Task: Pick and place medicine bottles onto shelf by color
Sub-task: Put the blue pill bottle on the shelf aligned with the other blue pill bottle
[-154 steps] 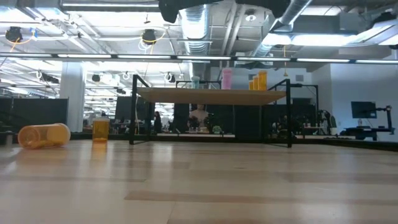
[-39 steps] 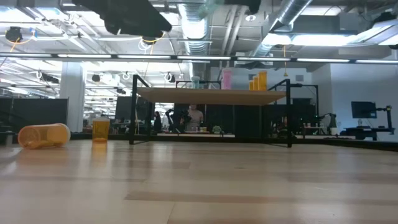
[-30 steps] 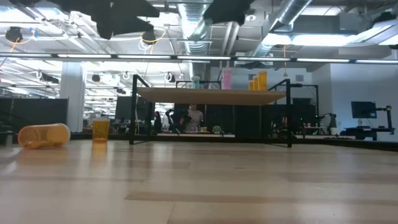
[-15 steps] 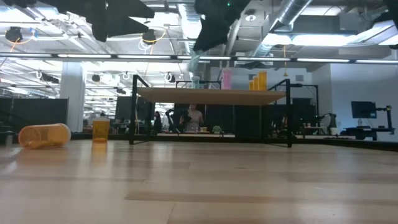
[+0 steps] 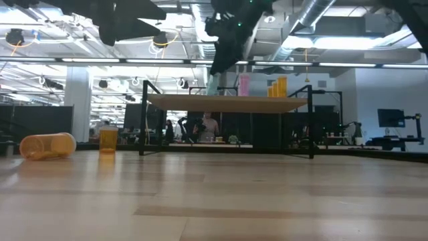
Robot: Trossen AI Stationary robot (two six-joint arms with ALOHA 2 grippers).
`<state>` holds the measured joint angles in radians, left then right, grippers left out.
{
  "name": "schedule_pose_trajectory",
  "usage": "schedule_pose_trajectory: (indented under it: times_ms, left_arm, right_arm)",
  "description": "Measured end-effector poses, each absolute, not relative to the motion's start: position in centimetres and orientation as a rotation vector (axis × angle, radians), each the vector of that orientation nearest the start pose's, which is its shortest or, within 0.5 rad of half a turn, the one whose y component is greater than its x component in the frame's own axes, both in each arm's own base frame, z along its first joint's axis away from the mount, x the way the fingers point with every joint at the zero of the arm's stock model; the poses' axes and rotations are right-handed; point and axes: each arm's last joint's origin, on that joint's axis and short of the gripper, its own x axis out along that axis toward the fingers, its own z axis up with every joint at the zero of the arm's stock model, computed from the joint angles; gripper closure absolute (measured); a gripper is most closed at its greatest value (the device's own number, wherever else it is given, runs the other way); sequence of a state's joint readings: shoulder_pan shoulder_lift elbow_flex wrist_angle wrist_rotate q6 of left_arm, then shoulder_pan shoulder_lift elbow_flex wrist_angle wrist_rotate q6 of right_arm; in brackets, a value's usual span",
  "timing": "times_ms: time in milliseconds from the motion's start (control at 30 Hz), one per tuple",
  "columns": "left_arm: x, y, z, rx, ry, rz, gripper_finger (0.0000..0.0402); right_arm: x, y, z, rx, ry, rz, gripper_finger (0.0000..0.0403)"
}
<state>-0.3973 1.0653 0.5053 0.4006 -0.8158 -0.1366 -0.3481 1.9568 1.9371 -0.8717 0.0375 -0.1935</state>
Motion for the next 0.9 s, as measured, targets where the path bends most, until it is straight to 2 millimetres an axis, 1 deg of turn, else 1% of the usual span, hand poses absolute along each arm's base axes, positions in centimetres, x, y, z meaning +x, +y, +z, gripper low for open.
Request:
schedule_pose_trajectory:
  times_ms: [300,400,467,900]
  left_arm:
    - [20.9,-6.5,24.1,-0.045,0.103,0.426,0.0133]
    - [20.9,-6.5,24.1,-0.044,0.103,0.426,0.0133]
    - [20.9,-6.5,24.1,-0.044,0.103,0.425,0.0133]
    - [20.9,-6.5,24.1,-0.043,0.103,0.426,0.0133]
  right_arm:
    - [39.8,-15.9,33.0,-0.064,0.893,-0.303,0.0253]
    - [40.2,-16.2,32.6,-0.068,0.891,-0.304,0.0250]
    - [40.1,-16.2,32.4,-0.069,0.908,-0.300,0.0249]
    - [40.2,-15.9,32.5,-0.064,0.895,-0.300,0.0242]
